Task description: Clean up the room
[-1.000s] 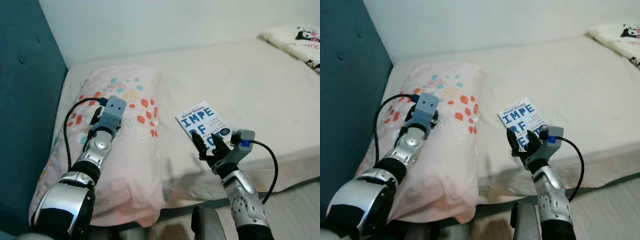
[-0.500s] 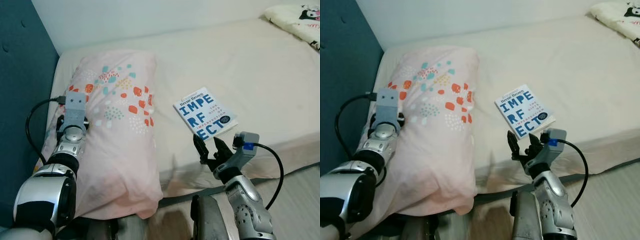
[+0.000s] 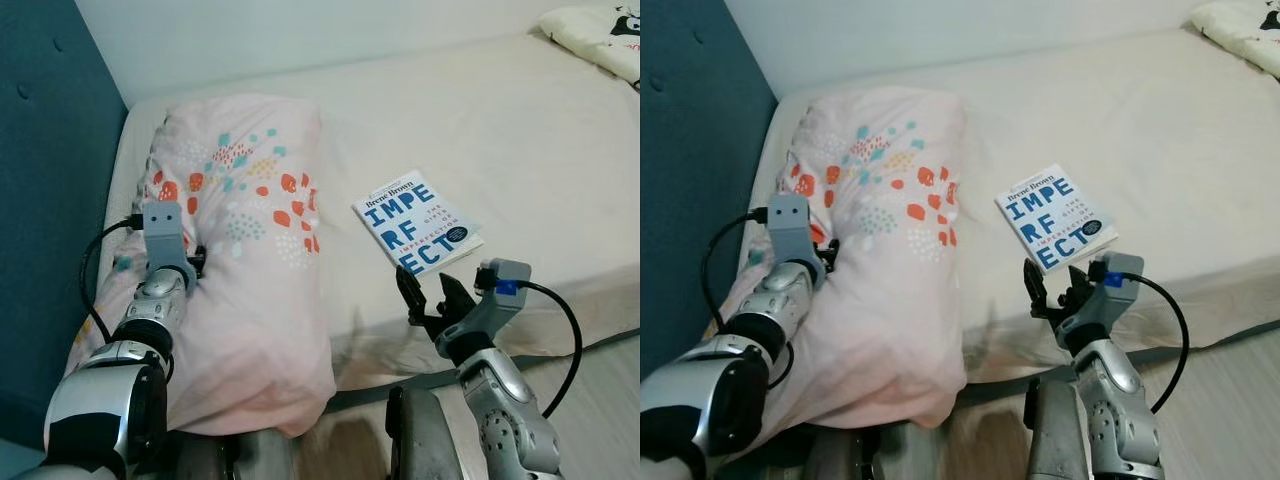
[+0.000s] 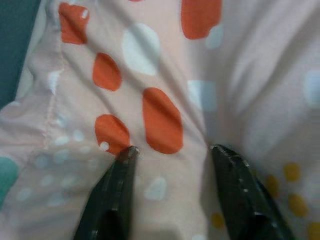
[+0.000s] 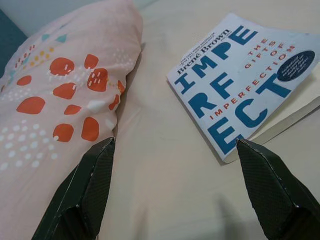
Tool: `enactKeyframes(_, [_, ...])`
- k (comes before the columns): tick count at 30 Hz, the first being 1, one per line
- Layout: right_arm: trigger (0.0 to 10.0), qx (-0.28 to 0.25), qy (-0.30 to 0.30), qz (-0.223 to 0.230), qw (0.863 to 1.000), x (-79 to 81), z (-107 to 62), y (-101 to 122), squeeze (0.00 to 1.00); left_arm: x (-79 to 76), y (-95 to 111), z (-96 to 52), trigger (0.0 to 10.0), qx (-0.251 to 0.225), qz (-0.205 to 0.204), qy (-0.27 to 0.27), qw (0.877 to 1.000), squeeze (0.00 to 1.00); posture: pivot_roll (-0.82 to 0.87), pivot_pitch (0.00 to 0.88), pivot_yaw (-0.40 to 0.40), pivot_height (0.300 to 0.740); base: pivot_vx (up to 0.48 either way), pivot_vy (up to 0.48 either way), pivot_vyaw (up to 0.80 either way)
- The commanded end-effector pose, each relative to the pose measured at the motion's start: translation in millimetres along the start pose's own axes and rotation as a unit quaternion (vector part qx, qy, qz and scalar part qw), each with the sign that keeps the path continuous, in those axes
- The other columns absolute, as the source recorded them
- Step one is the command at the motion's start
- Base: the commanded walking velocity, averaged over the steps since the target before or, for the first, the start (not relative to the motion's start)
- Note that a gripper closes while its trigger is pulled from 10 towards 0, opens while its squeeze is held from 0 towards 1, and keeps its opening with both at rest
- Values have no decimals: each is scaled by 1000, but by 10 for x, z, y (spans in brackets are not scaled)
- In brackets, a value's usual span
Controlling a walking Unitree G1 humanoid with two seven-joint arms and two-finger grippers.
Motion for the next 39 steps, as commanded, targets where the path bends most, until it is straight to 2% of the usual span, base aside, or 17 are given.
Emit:
enactKeyframes(1, [10000,6,-1,7,1000,15,-21,-20,0,-307,-411,-78,0,69,2,-59,996,0,-75,260,65,526,0,0,0])
enactKeyframes(5, [10000,3,-3,5,1000,30,-8,14,0,-383,-316,-66,0,48,-18,-69,996,0,-74,258,63,526,0,0,0])
enactKeyframes(12, [10000,2,-2,3,1000,44,14,26,0,-381,-131,-31,0,21,-47,-64,997,0,-65,248,61,526,0,0,0])
enactKeyframes(15, [10000,1,-2,4,1000,52,41,38,0,-385,46,-6,0,-4,-76,-69,995,0,-56,239,62,526,0,0,0])
enactKeyframes(17, [10000,1,-2,3,1000,63,60,37,0,-386,206,9,0,-28,-118,-77,990,0,-53,229,63,526,0,0,0])
enactKeyframes(20, [10000,1,-1,2,1000,65,66,37,0,-387,256,12,0,-36,-132,-80,987,0,-53,229,63,526,0,0,0])
enactKeyframes(21, [10000,0,0,3,1000,68,76,42,0,-396,344,15,0,-50,-153,-89,983,0,-49,220,63,526,0,0,0])
enactKeyframes(23, [10000,0,1,1,1000,66,100,49,0,-477,572,-5,0,-93,-207,-138,964,0,-41,205,60,526,0,0,0])
enactKeyframes(26, [10000,0,4,0,1000,73,124,51,0,-568,736,-57,0,-135,-242,-191,942,0,-39,199,60,526,0,0,0])
enactKeyframes(27, [10000,0,4,0,1000,73,124,51,0,-568,736,-57,0,-135,-242,-191,942,0,-39,199,60,526,0,0,0])
enactKeyframes(28, [10000,1,7,-1,1000,85,137,50,0,-580,778,-88,0,-154,-256,-204,932,0,-38,193,59,526,0,0,0])
enactKeyframes(31, [10000,0,9,-1,1000,94,154,57,0,-541,842,-119,0,-175,-275,-206,923,0,-33,184,55,526,0,0,0])
enactKeyframes(32, [10000,-1,11,-2,1000,97,172,62,0,-484,939,-140,0,-195,-293,-203,914,0,-28,178,52,526,0,0,0])
enactKeyframes(35, [10000,0,14,-2,1000,106,186,63,0,-387,1077,-155,0,-219,-294,-188,911,0,-25,172,50,526,0,0,0])
enactKeyframes(37, [10000,0,17,-3,1000,121,210,66,0,-242,1273,-156,0,-243,-275,-151,918,0,-22,162,49,526,0,0,0])
enactKeyframes(38, [10000,-1,20,-4,1000,129,227,69,0,-196,1367,-159,0,-253,-242,-131,927,0,-21,158,49,526,0,0,0])
enactKeyframes(39, [10000,-1,20,-4,1000,129,227,69,0,-196,1367,-159,0,-253,-242,-131,927,0,-21,158,49,526,0,0,0])
Point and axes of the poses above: a point about 5 cm out from each wrist's last joint towards the gripper, its own z axis pointing out of the wrist towards the gripper, its own y axis along the axis of the wrist's last joint, x = y × z, the point moved 3 cm from there along z, pointing out of the wrist towards the gripper, and after that the axes turned 15 degrees about z, right-handed, at the moved point
